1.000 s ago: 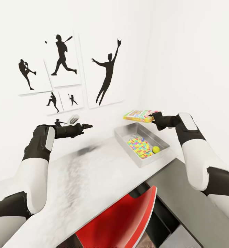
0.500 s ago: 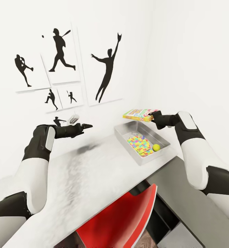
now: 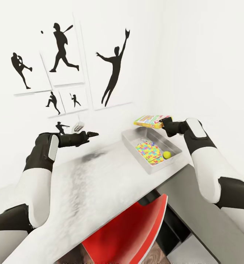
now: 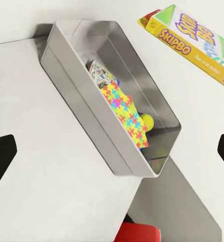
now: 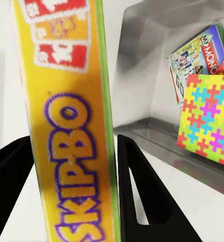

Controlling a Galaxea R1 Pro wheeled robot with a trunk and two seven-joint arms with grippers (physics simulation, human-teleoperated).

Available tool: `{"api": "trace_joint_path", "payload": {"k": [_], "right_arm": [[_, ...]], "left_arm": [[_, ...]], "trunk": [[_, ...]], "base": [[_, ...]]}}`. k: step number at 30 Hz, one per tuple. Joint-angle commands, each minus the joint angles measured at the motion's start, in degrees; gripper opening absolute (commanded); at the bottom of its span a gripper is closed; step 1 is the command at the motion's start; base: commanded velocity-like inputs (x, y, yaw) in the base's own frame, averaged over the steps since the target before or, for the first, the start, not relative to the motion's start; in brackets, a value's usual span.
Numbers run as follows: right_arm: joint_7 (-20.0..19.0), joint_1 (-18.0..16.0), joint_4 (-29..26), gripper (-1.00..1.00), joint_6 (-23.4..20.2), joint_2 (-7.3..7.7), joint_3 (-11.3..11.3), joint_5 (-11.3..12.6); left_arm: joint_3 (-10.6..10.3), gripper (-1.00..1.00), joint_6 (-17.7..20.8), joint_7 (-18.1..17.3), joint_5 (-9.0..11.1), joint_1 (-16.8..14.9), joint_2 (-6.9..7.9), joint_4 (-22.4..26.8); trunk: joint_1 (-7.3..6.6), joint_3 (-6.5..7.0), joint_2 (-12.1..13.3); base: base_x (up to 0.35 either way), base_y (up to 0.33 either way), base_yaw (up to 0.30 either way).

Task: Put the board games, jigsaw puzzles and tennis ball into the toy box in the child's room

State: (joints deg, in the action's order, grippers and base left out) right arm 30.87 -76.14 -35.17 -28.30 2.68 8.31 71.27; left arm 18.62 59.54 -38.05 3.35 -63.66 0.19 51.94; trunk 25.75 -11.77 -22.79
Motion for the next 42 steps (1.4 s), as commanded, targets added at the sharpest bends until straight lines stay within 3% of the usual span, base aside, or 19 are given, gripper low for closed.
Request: {"api": "trace_joint_path", "payload": {"k": [1, 7, 15, 42], "right_arm": [[0.4, -0.1, -0.1, -1.0, 0.0, -0.02, 0.1, 0.5], [0.4, -0.1, -0.1, -1.0, 0.4, -0.04, 0.0, 0.4], [0.4, -0.1, -0.1, -1.0, 4.1, -0.12, 0.0, 0.5], [0.0, 0.3, -0.2, -1.0, 4.3, -0.13, 0.0, 0.6]], "left_arm": [[0.1, 1.0, 0.5, 0.1, 0.3, -0.1, -0.01, 0.0], [0.1, 1.0, 0.5, 0.1, 0.3, -0.1, -0.01, 0.0], [0.1, 1.0, 0.5, 0.1, 0.3, -0.1, -0.01, 0.0], [0.1, 1.0, 0.5, 0.1, 0.4, -1.7, -0.22, 0.4]], "trunk": [[0.03, -0.22, -0.1], [0.03, -0.78, -0.1], [0.03, -1.53, -0.1], [0.03, -4.06, -0.1]], "base": [[0.0, 0.0, 0.0], [0.0, 0.0, 0.0], [0.0, 0.0, 0.033], [0.0, 0.0, 0.071]]}}
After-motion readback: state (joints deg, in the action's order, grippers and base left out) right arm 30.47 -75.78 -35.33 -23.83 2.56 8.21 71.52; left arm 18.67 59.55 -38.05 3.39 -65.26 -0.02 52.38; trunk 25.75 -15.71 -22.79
